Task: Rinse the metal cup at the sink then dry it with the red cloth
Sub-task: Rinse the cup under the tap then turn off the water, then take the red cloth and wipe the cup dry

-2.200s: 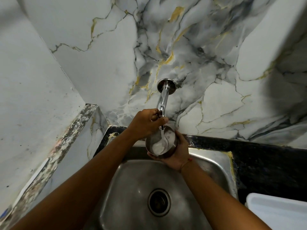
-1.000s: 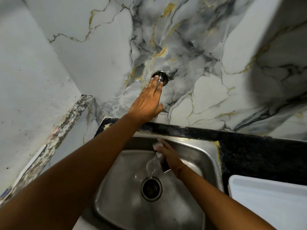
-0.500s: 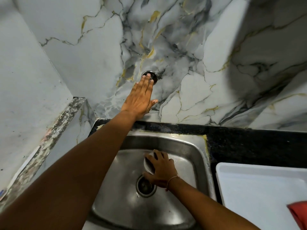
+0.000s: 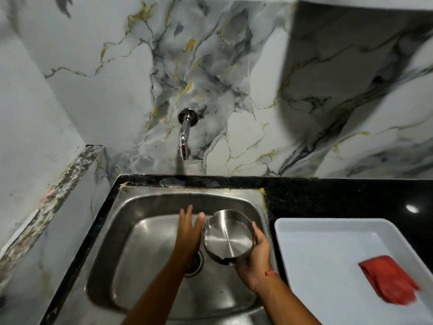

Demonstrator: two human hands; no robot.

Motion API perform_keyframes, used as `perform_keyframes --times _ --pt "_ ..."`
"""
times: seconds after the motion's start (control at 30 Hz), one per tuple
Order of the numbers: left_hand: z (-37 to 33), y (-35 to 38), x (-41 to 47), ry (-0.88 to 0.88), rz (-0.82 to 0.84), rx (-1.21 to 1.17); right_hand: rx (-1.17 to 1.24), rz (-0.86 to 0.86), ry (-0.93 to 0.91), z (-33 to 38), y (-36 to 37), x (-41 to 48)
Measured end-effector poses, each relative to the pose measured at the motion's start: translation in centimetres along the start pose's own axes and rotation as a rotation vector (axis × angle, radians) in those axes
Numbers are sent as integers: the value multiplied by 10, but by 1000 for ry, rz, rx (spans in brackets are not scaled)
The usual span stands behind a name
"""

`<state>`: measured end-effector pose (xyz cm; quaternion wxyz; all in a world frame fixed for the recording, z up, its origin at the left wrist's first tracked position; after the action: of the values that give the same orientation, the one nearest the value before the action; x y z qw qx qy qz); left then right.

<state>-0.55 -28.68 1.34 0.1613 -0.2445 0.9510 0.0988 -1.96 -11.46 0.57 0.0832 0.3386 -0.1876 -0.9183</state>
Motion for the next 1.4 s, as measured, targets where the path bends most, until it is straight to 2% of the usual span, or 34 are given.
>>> perform_keyframes --times 0.07,0.17,0.2,0.3,0.33,0.4,0.43,0.5,0.53,0.6,0.67,0.77,0.87,0.93,1.03,1.1,1.13,1.17,1.27,1.3,1.4 --pt "23 26 -29 -176 39 -357 -89 -97 -72 -1 -13 -11" --pt "45 43 -62 -285 -72 -525 -278 -178 -203 10 -36 -25" --pt "52 51 -70 -332 -59 -572 -433 -222 -280 15 -47 -30" --pt "70 87 -91 -504 55 -759 -1235 -375 -593 32 -78 -38" --pt "74 94 -96 -548 62 -803 -1403 -415 -655 33 -86 -39" --pt "88 112 -102 -602 54 -878 -1522 -480 -689 42 -109 -45" --pt "94 119 -104 -607 33 -886 -1448 -509 -687 50 -124 -48" --pt "100 130 -107 -590 23 -937 -1229 -568 -669 77 -166 -53" --pt "106 140 -108 -627 81 -966 -1232 -619 -673 92 -193 -53" --pt "108 160 -115 -723 243 -1066 -1419 -695 -613 123 -254 -47" --pt "111 170 -115 -761 321 -1132 -1703 -651 -428 146 -313 -33" --pt "118 182 -112 -771 356 -1175 -2080 -396 -118 161 -382 -12" --pt "117 189 -111 -751 384 -1168 -2277 -180 28 163 -411 5" --pt "116 192 -111 -724 396 -1159 -2358 -203 85 167 -418 16" --pt "115 196 -114 -722 418 -1152 -2532 -338 122 181 -413 23" --pt "114 196 -116 -728 412 -1135 -2526 -408 88 186 -404 16" --pt "112 196 -117 -729 410 -1124 -2443 -426 74 186 -399 9" --pt "112 196 -117 -734 404 -1117 -2258 -432 30 186 -393 0" --pt "108 191 -118 -733 398 -1088 -1446 -409 -180 181 -362 -36" --pt "106 189 -118 -731 407 -1070 -1272 -388 -258 177 -345 -51" --pt "99 186 -118 -724 414 -1044 -1063 -329 -479 166 -271 -98"
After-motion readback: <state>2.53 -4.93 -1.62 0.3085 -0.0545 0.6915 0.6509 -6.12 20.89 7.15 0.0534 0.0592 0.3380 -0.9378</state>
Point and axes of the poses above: each hand's wrist, its own x-axis towards the middle knuckle, its own y-axis out of the palm, z = x × y, the point moved 5 cm from there along x, towards the middle knuckle, and after that the axes turned 15 degrees about -x, right-handed, at the moved point
